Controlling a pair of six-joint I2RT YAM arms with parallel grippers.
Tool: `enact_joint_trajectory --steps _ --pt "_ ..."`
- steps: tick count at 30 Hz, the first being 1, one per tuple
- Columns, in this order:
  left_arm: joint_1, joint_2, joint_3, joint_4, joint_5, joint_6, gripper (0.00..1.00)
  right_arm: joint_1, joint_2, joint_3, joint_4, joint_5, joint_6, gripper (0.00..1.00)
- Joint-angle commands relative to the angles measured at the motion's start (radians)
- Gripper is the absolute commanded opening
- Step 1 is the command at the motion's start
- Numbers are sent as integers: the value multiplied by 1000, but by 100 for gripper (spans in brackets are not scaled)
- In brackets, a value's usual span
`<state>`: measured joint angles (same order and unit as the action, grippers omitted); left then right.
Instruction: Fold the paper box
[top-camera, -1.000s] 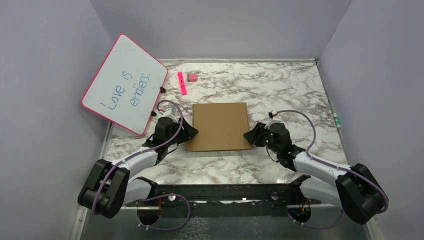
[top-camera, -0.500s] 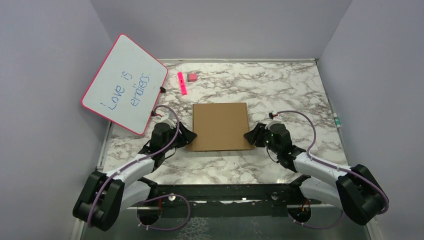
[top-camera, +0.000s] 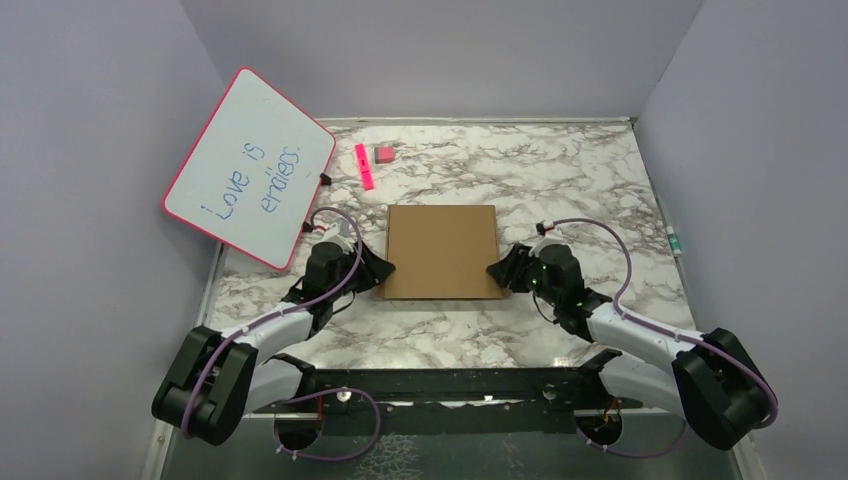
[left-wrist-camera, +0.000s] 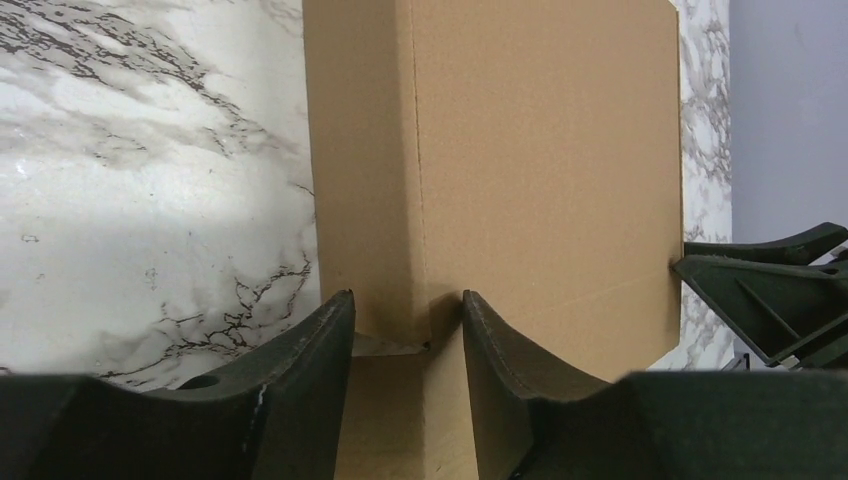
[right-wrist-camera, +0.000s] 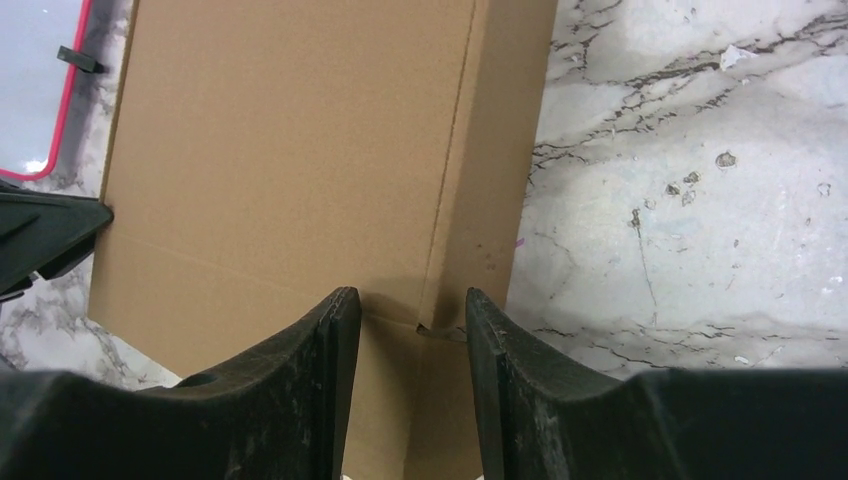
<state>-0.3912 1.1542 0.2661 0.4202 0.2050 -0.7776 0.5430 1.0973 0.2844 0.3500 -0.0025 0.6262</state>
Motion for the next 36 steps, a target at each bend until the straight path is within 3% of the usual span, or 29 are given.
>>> enact_joint_trajectory --steps 1,7,11,17,24,31,36 --pt "-3 -35 37 -28 -34 -9 48 -1 -31 63 -87 -35 -59 51" --pt "-1 -75 120 -147 -97 24 65 0 -49 136 -204 -33 -100 62" --pt "0 -78 142 -194 -80 39 69 -1 -59 174 -259 -50 -181 67" --pt "0 -99 191 -282 -75 63 73 2 -57 283 -347 -197 -300 72" --pt "3 -152 382 -522 -115 213 82 51 -13 383 -444 -289 -412 74" --pt "26 -208 571 -685 -180 394 91 237 83 475 -527 -163 -573 76" --pt "61 -260 582 -705 -286 517 99 394 151 530 -578 -12 -698 77"
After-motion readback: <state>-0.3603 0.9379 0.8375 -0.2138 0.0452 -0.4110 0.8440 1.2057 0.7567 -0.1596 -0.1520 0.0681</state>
